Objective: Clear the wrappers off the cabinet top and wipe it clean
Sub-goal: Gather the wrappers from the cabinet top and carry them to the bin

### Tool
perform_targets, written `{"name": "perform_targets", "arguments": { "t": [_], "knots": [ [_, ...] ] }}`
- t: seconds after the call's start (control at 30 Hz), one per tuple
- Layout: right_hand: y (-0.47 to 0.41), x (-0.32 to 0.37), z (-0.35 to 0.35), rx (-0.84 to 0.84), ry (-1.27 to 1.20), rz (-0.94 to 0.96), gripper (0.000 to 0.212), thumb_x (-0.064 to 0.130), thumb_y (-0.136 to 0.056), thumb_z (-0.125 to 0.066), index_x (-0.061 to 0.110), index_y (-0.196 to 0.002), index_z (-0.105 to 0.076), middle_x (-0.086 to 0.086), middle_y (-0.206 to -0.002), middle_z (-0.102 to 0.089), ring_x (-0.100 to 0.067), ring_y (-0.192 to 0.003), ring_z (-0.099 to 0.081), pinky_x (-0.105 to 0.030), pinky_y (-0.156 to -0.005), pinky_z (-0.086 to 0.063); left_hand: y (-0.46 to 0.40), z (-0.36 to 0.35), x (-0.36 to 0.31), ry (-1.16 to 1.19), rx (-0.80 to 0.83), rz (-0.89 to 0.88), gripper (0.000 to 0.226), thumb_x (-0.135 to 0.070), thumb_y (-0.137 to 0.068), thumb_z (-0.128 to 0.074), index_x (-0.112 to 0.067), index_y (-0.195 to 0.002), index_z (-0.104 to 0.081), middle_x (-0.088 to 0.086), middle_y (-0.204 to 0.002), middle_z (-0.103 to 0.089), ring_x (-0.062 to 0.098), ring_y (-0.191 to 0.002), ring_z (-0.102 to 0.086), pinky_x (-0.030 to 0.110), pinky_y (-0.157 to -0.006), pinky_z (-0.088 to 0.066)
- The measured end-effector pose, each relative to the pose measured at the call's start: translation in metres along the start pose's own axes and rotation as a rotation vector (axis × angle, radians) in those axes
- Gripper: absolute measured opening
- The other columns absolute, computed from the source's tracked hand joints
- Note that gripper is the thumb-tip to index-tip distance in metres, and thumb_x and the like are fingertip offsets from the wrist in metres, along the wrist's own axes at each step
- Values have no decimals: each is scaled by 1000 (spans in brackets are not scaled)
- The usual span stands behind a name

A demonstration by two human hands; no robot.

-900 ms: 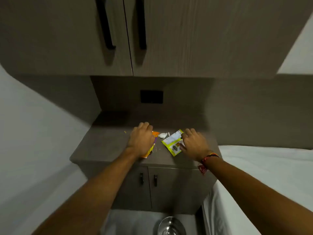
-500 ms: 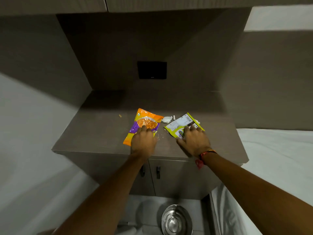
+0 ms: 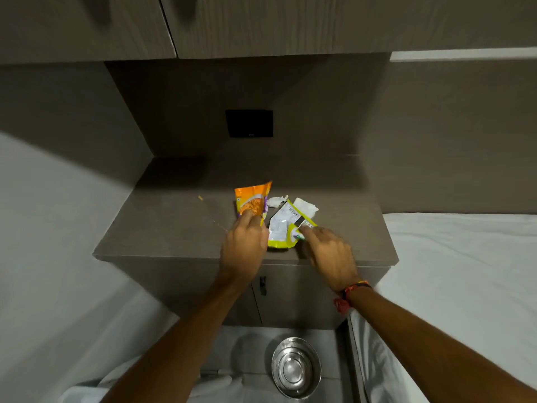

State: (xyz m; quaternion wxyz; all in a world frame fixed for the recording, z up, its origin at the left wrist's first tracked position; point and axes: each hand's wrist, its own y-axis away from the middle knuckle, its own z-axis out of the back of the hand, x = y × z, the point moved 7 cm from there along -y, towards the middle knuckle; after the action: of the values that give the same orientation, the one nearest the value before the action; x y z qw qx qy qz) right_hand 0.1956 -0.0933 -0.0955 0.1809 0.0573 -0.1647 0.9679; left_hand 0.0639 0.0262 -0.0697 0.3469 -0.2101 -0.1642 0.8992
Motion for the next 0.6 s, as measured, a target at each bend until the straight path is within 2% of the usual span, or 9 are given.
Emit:
{"name": "perform_targets", "arguments": {
  "t": [0.1,0.17,0.27,0.33,0.4,0.43,0.47,0.53,0.6],
  "knots": [
    [52,5,-4,-47,-114,24,50,8,-75,-68,17,-124,-68,-4,-107,-74,-27,-97,-70,-33,-62,-58,53,2,-20,92,-39,-94,11,-8,-81,-70,-11,-90,-66,10,-90,-68,30,-70,-64,38,-51,-53],
    [87,-1,-19,-53,-164,-12,49,9,-80,-66,21,-127,-65,1,-111,-73,-21,-99,-68,-30,-63,-56,87,-12,-18,207,25,-44,6,-11,-89,-64,-13,-95,-63,7,-89,-66,26,-75,-63,40,-58,-55],
    [137,-7,-68,74,-185,-49,40,16,-90,-62,25,-129,-61,2,-106,-72,-21,-97,-65,-31,-60,-53,142,-51,-13,313,161,-35,10,-13,-95,-58,-6,-96,-64,13,-91,-66,34,-73,-63,44,-63,-54],
    [172,-11,-115,173,-215,-116,31,26,-95,-52,27,-126,-57,-2,-96,-70,-26,-88,-66,-34,-56,-50,185,-90,-4,373,263,-6,13,-13,-96,-58,-5,-102,-65,13,-93,-67,31,-77,-64,40,-66,-54],
    [207,-24,-172,249,-275,-264,26,39,-99,-37,29,-118,-53,-5,-91,-68,-29,-83,-66,-34,-57,-45,229,-140,16,429,362,131,15,-17,-97,-57,-9,-106,-66,8,-93,-69,25,-80,-64,36,-69,-52],
    [222,-34,-199,270,-323,-361,27,42,-101,-34,27,-114,-53,-5,-89,-69,-30,-82,-67,-32,-58,-43,247,-165,30,456,404,228,12,-17,-96,-58,-10,-102,-66,5,-87,-68,22,-77,-63,32,-67,-49],
    [239,-45,-231,290,-389,-479,26,41,-102,-38,25,-111,-56,-6,-87,-71,-31,-80,-68,-31,-59,-43,270,-197,45,484,446,337,8,-15,-94,-59,-10,-94,-65,4,-79,-67,21,-70,-62,28,-64,-45],
    [274,-65,-299,296,-544,-731,19,33,-100,-48,21,-104,-63,-8,-82,-73,-32,-79,-69,-31,-63,-50,313,-262,72,520,529,546,12,-10,-90,-61,-6,-79,-62,6,-67,-65,23,-62,-60,31,-59,-43],
    [305,-76,-364,304,-702,-943,15,23,-96,-54,15,-93,-67,-12,-80,-73,-35,-80,-71,-40,-72,-59,352,-321,89,503,610,625,16,-9,-87,-62,-4,-72,-60,6,-62,-62,23,-58,-57,32,-57,-42]
  ]
}}
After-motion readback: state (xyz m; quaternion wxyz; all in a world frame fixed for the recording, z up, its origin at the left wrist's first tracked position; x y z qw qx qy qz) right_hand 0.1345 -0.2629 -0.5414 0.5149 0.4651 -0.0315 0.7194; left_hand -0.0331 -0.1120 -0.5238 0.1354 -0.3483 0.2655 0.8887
